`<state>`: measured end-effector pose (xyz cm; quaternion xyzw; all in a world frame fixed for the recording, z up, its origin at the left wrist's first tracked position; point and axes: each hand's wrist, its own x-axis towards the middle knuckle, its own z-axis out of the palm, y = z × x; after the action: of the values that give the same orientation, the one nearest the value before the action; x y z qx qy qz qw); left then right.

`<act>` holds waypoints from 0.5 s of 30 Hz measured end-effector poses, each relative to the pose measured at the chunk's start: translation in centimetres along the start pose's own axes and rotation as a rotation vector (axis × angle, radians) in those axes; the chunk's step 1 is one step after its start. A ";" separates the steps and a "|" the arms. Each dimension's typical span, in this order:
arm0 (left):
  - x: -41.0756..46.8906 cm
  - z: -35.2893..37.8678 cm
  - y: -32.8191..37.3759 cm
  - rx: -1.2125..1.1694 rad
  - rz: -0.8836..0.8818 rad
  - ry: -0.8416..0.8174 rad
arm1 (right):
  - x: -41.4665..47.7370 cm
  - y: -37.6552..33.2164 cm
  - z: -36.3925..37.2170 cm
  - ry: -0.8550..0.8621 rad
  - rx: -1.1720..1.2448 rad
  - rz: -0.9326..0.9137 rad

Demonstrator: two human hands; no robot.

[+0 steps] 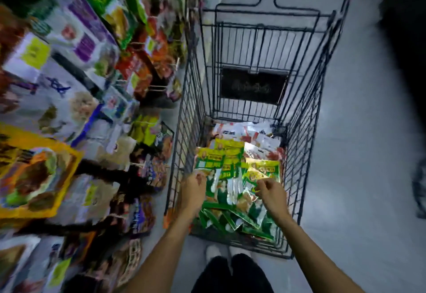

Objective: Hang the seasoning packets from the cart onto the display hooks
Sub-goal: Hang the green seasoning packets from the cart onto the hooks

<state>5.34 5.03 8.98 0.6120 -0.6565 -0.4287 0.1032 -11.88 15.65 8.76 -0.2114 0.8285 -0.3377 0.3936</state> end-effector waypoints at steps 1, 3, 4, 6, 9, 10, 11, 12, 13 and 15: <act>1.2 1.0 -0.5 0.040 -0.005 -0.025 | 0.9 1.1 0.4 0.017 -0.024 0.035; 3.3 2.8 -1.6 0.123 -0.019 -0.066 | 2.3 3.3 1.1 0.045 -0.071 0.075; 4.4 3.5 -2.2 0.150 -0.038 -0.083 | 2.9 4.4 1.5 0.061 -0.085 0.091; 6.6 4.7 -3.7 0.203 -0.074 -0.106 | 4.1 6.4 2.4 0.100 -0.119 0.148; 9.5 6.2 -5.7 0.255 -0.094 -0.095 | 5.9 9.2 3.7 0.142 -0.132 0.261; 10.2 6.7 -6.2 0.283 -0.106 -0.077 | 6.4 9.9 4.2 0.151 -0.124 0.307; 10.8 7.1 -6.7 0.313 -0.126 -0.062 | 6.6 10.5 4.6 0.162 -0.124 0.357; 11.2 7.6 -7.1 0.331 -0.150 -0.054 | 6.9 10.9 5.0 0.179 -0.128 0.404; 11.4 8.0 -7.4 0.327 -0.175 -0.054 | 7.0 11.3 5.4 0.197 -0.121 0.454; 11.7 8.7 -7.9 0.287 -0.219 -0.066 | 7.2 11.5 6.1 0.214 -0.070 0.535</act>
<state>2.51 -0.67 -6.31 0.6737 -0.6435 -0.3593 -0.0540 -12.35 16.71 -6.06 0.0381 0.9027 -0.2136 0.3717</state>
